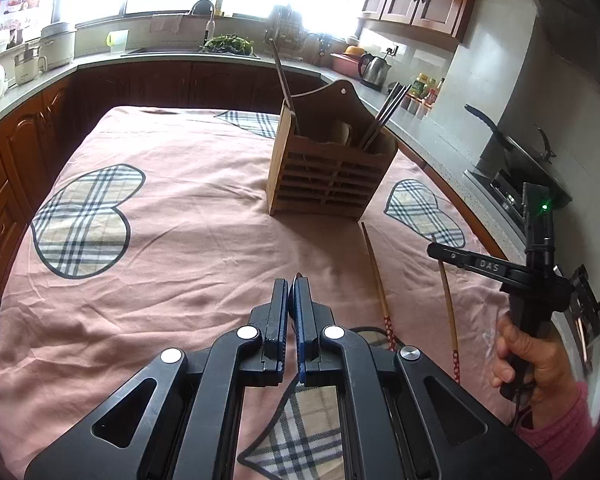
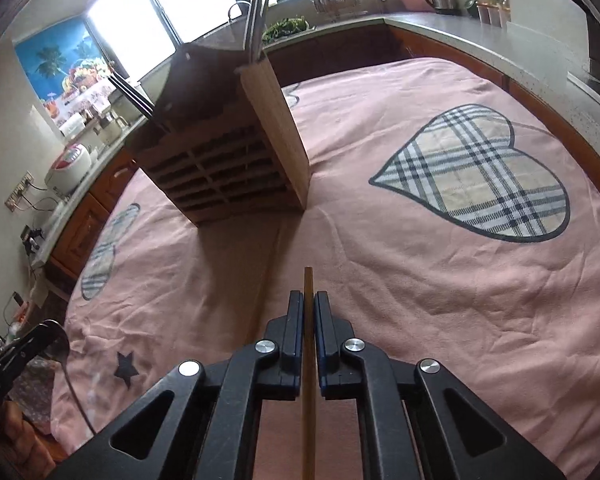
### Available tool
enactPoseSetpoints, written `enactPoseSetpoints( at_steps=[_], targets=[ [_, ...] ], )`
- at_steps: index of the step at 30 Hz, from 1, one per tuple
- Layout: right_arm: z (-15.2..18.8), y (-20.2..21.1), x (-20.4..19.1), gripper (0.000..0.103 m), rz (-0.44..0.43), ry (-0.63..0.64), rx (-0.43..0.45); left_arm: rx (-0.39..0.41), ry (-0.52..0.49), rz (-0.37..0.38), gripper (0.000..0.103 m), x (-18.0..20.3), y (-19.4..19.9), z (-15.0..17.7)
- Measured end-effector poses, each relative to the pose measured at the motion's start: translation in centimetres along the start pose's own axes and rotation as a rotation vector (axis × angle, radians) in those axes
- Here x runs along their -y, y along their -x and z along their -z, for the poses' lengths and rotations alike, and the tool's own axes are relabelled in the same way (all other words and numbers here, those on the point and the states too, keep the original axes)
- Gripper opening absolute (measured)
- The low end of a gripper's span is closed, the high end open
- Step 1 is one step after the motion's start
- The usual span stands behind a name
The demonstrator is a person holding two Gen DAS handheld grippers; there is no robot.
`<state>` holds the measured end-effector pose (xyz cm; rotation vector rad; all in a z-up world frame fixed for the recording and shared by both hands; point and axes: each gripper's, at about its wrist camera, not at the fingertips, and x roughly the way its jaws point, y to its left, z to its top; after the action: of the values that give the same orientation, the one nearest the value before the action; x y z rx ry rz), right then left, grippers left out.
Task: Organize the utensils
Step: 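Lift the held spoon and chopstick and carry them over the holder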
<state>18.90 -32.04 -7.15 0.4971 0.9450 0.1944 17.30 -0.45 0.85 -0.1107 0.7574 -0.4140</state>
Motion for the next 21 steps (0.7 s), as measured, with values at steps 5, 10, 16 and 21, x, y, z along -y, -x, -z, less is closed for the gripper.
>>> enactPoseSetpoints(
  at_steps=[5,10,16,21],
  targets=[
    [-1.2,4.1,-1.4,0.005,-0.065,0.013,0.118,0.056,-0.009,-0.016,0.003,0.4,1.3,-1.6],
    [-2.3,6.9,-2.6,0.005,-0.088,0.022,0.21,0.111,-0.016,-0.028,0.003,0.8,2.5,-3.2],
    [-3.5,9.3,-3.6,0.005,-0.112,0.043,0.287,0.18,-0.003,-0.06,0.003,1.0,3.4,-5.2],
    [-4.2,10.5,-3.9,0.005,-0.12,0.049,0.327,0.226,-0.002,-0.083,0.003,1.3,4.0,-6.4]
  ],
)
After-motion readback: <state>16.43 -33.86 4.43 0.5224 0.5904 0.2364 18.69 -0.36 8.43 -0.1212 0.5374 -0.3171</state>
